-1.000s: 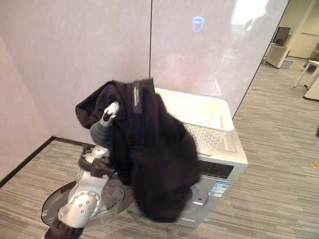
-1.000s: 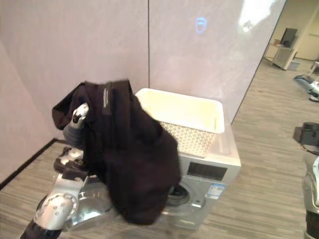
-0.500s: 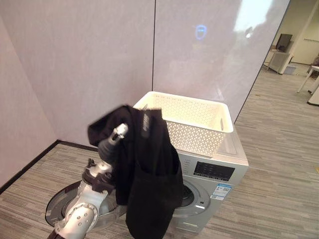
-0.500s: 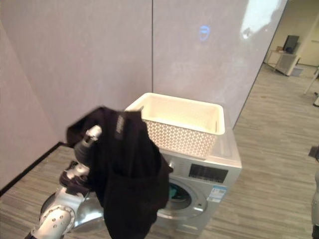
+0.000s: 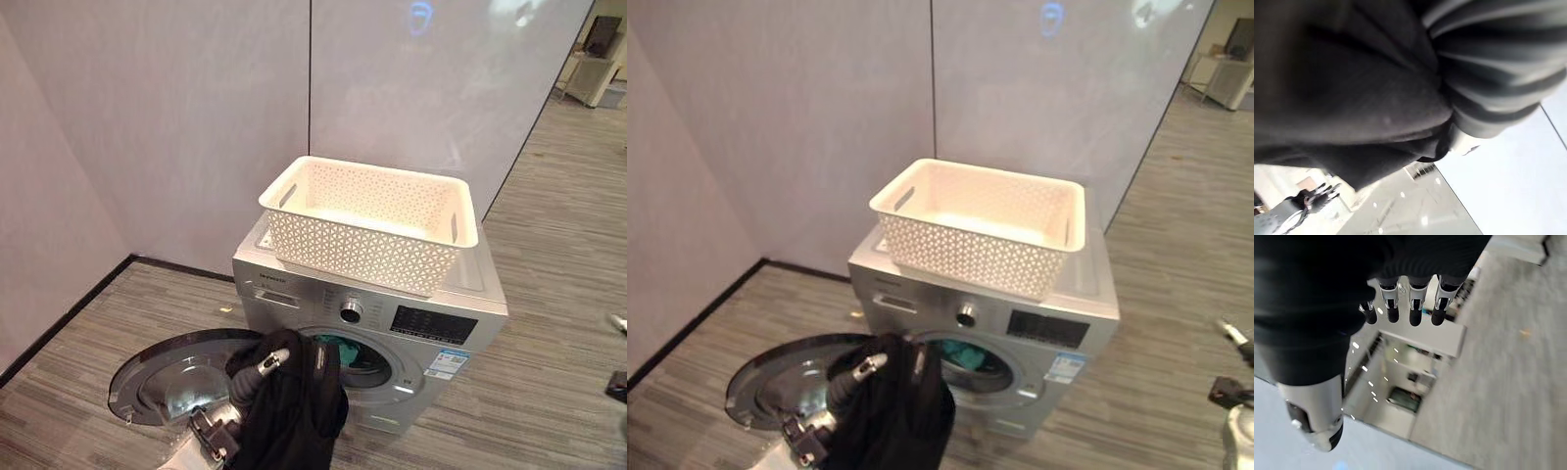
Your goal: Grab the laundry basket,head to the washer,open it,put in the laundry and shut it.
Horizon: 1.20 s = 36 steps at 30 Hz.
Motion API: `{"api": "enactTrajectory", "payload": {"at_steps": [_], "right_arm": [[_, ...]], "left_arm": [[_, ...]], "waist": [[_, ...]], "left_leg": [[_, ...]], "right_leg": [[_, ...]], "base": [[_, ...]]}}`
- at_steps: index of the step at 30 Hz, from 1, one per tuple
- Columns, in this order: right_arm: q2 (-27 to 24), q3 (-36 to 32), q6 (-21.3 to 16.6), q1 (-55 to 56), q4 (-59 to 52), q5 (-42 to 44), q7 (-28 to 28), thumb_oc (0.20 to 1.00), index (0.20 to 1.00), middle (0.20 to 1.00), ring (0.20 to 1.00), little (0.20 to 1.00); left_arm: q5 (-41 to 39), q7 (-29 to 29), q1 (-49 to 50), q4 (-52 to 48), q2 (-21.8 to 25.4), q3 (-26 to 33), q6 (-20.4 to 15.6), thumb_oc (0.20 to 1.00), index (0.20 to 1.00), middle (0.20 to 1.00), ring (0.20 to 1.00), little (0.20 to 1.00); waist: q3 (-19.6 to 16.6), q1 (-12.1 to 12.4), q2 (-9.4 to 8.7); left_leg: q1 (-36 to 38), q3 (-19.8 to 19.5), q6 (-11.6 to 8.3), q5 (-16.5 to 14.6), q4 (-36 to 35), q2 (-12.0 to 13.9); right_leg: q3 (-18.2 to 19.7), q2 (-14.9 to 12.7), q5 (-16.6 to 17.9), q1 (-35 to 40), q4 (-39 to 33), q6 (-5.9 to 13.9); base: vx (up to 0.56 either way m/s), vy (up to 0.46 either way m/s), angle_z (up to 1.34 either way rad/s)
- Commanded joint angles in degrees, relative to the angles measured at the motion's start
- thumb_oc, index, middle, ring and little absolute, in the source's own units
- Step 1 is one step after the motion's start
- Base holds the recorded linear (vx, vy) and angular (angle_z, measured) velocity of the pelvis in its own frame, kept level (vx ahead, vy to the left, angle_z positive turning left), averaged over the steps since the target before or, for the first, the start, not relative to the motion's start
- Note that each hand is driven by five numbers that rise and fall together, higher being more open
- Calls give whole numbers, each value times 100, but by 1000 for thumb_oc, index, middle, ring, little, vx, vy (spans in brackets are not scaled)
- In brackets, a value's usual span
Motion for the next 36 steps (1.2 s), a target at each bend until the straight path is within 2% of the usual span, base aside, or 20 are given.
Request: {"api": "enactTrajectory", "payload": {"at_steps": [1,3,6,9,12,15,20,21,23,27,33,36], "right_arm": [[24,-211,-254,-799,189,113,-24,1000,1000,1000,1000,1000],[68,-155,-258,-854,281,160,-38,1000,1000,1000,1000,1000],[198,177,-181,-1072,712,156,-124,1000,1000,1000,1000,1000],[362,354,-163,-1157,514,263,-44,1000,1000,1000,1000,1000],[487,508,-112,-1090,397,348,143,1000,1000,1000,1000,1000],[580,743,-64,-1096,299,370,240,1000,1000,1000,1000,1000],[904,939,-53,-1091,34,631,347,1000,1000,1000,1000,1000],[1022,1029,-51,-944,-174,685,475,1000,1000,1000,1000,1000],[1118,1164,-10,-885,-200,638,539,1000,1000,1000,1000,1000],[1309,1278,-48,-963,-197,961,501,1000,1000,1000,1000,1000],[1445,1417,-51,-982,-123,1007,399,1000,1000,1000,1000,1000],[1463,1703,62,-1123,440,777,305,1000,1000,1000,1000,1000]], "left_arm": [[222,-289,-605,-382,154,-93,-141,200,200,200,200,200],[290,-284,-673,-292,136,-162,-166,200,200,200,200,200],[480,-157,-1115,108,-76,-425,-311,200,200,200,200,200],[604,40,-1432,397,-340,-376,-528,200,200,200,200,200],[730,206,-1527,588,-670,-290,-579,200,200,200,200,200],[940,446,-1803,783,-906,-200,-787,200,200,200,200,200],[1165,774,-2243,1062,-1166,-103,-918,200,200,200,200,200],[1245,891,-2301,1179,-1256,10,-996,200,200,200,200,200],[1276,988,-2401,1313,-1348,114,-1032,200,200,200,200,200],[1392,1333,-2825,1742,-1616,200,-1189,200,200,200,200,200],[1486,1757,-3235,2254,-1902,342,-1448,200,200,200,200,200],[1397,2123,-3964,2811,-2182,620,-1716,200,200,200,200,200]], "waist": [[699,112,-149],[786,105,-160],[1232,63,-210],[1436,-5,-229],[1546,-25,-268],[1735,-50,-310],[1875,-140,-353],[1938,-153,-364],[1984,-149,-333],[2112,-189,-257],[2136,-246,-209],[2108,-368,-264]], "left_leg": [[-25,-80,346,-800,837,-123],[-132,-88,348,-827,967,-110],[-777,-159,337,-996,1742,-95],[-1576,-207,315,-1346,2775,-16],[-2154,-173,307,-1742,3625,141],[-2762,-173,317,-1910,4217,243],[-3507,-226,343,-2148,4904,312],[-3890,-275,367,-2265,5259,317],[-4201,-362,359,-2573,5640,340],[-5021,-488,444,-2801,6287,361],[-5593,-547,480,-2958,6729,392],[-5999,-615,485,-3057,7051,490]], "right_leg": [[-27,-348,-302,-449,891,194],[-21,-357,-327,-526,974,185],[17,-428,-487,-1101,1648,118],[69,-478,-805,-1906,2631,70],[102,-499,-1040,-2549,3337,20],[156,-491,-1143,-3216,3827,-41],[225,-483,-1329,-3988,4426,-107],[207,-505,-1422,-4321,4704,-145],[271,-517,-1705,-4692,5133,-100],[304,-475,-1898,-5487,5700,-170],[358,-450,-2024,-6079,6095,-221],[359,-357,-2108,-6479,6356,-271]], "base": [[-86,-20,6],[-106,-16,7],[-220,-13,6],[-186,4,4],[-74,6,0],[-115,10,-10],[-69,3,-15],[42,-3,-5],[24,0,0],[-23,-6,-1],[2,-18,-3],[27,-25,-7]]}}
